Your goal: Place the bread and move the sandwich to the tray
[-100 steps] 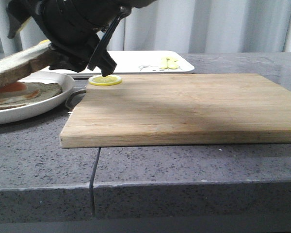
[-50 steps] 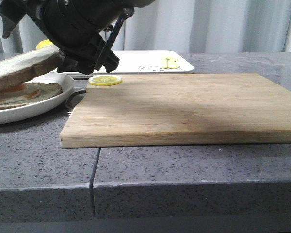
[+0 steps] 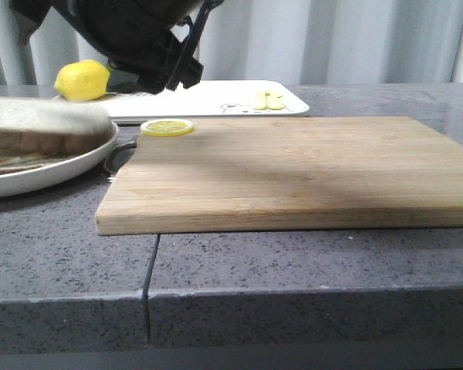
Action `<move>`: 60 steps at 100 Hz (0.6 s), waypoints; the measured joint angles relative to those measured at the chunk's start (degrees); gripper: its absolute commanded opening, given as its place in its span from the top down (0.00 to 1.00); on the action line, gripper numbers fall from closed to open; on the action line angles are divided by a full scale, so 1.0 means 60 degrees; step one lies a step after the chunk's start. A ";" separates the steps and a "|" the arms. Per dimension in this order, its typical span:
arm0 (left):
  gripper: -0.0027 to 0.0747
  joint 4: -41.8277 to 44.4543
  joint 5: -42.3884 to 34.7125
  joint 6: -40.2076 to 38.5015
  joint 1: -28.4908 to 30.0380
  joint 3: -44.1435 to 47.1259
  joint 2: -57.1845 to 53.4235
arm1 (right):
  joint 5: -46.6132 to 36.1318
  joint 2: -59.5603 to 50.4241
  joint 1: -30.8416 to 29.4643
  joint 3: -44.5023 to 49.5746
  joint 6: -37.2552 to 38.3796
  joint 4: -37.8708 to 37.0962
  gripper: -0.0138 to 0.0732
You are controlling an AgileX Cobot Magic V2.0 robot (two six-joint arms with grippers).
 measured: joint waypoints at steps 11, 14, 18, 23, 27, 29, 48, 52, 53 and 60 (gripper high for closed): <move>0.47 0.0000 0.0000 0.0000 0.0000 0.0000 0.0000 | -0.0213 -0.0136 0.0000 0.0000 0.0000 -0.0402 0.15; 0.47 0.0000 0.0000 0.0000 0.0000 0.0000 0.0000 | -0.0268 -0.0180 0.0000 0.0000 0.0000 -0.0507 0.15; 0.47 0.0000 0.0000 0.0000 0.0000 0.0000 0.0000 | -0.0285 -0.0267 -0.0020 0.0000 -0.0020 -0.0667 0.15; 0.47 0.0000 0.0000 0.0000 0.0000 0.0000 0.0000 | -0.0331 -0.0401 -0.0062 0.0068 -0.0020 -0.0865 0.15; 0.47 0.0000 0.0000 0.0000 0.0000 0.0000 0.0000 | -0.0358 -0.0561 -0.0093 0.0196 -0.0020 -0.1013 0.15; 0.47 0.0000 0.0000 0.0000 0.0000 0.0000 0.0000 | -0.0358 -0.0652 -0.0113 0.0242 -0.0020 -0.1104 0.15; 0.47 0.0000 0.0000 0.0000 0.0000 0.0000 0.0000 | -0.0557 -0.1892 -0.0431 0.1252 -0.0020 -0.2048 0.15; 0.47 0.0000 0.0000 0.0000 0.0000 0.0000 0.0000 | -0.0626 -0.2208 -0.0531 0.1497 -0.0020 -0.2278 0.15; 0.47 0.0000 0.0000 0.0000 0.0000 0.0000 0.0000 | -0.0676 -0.2340 -0.0570 0.1600 -0.0004 -0.2357 0.15; 0.47 0.0000 0.0000 0.0000 0.0000 0.0000 0.0000 | -0.0840 -0.3056 -0.0790 0.2152 0.0125 -0.2805 0.15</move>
